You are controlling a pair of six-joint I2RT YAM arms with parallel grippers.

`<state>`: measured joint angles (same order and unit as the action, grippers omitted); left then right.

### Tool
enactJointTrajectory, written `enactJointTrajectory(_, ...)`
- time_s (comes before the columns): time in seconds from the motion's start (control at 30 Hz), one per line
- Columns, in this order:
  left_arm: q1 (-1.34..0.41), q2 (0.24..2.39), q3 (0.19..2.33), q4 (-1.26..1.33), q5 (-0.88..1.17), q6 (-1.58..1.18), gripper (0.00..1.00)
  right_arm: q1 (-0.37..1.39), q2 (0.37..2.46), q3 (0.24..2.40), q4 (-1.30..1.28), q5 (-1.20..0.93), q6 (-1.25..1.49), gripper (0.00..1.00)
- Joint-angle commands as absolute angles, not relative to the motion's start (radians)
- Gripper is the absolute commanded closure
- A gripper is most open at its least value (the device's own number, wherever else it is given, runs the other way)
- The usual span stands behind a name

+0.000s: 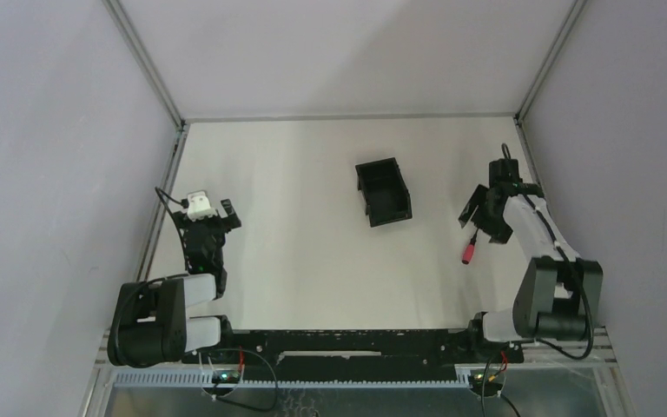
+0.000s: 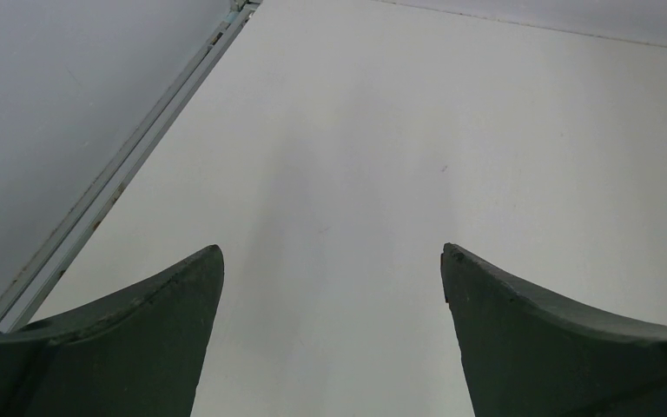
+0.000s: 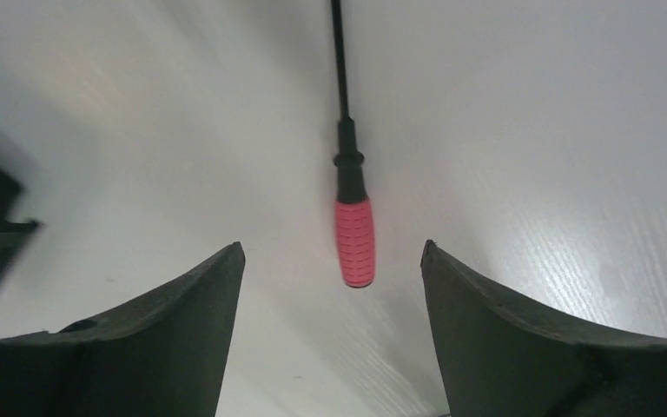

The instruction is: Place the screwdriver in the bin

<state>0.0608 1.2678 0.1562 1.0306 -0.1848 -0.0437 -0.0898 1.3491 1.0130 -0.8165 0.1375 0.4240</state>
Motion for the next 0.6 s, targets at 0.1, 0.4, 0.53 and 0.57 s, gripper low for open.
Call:
enactJointTrajectory(0.1,0.056,1.258,0.192,1.062,-0.192,-0.027,0.00,-0.133,1.543,0.942,-0.720,0.011,0.348,0.24)
enactJointTrajectory(0.4,0.056,1.259,0.193,1.062,-0.192,-0.027,0.00,-0.163,1.701,0.951,-0.643,0.059,0.289,0.53)
enactJointTrajectory(0.53,0.057,1.259,0.192,1.062,-0.192,-0.028,0.00,-0.163,1.724,0.984,-0.691,0.061,0.263,1.00)
enactJointTrajectory(0.57,0.057,1.259,0.192,1.062,-0.193,-0.028,0.00,-0.161,1.708,1.000,-0.709,0.052,0.261,1.00)
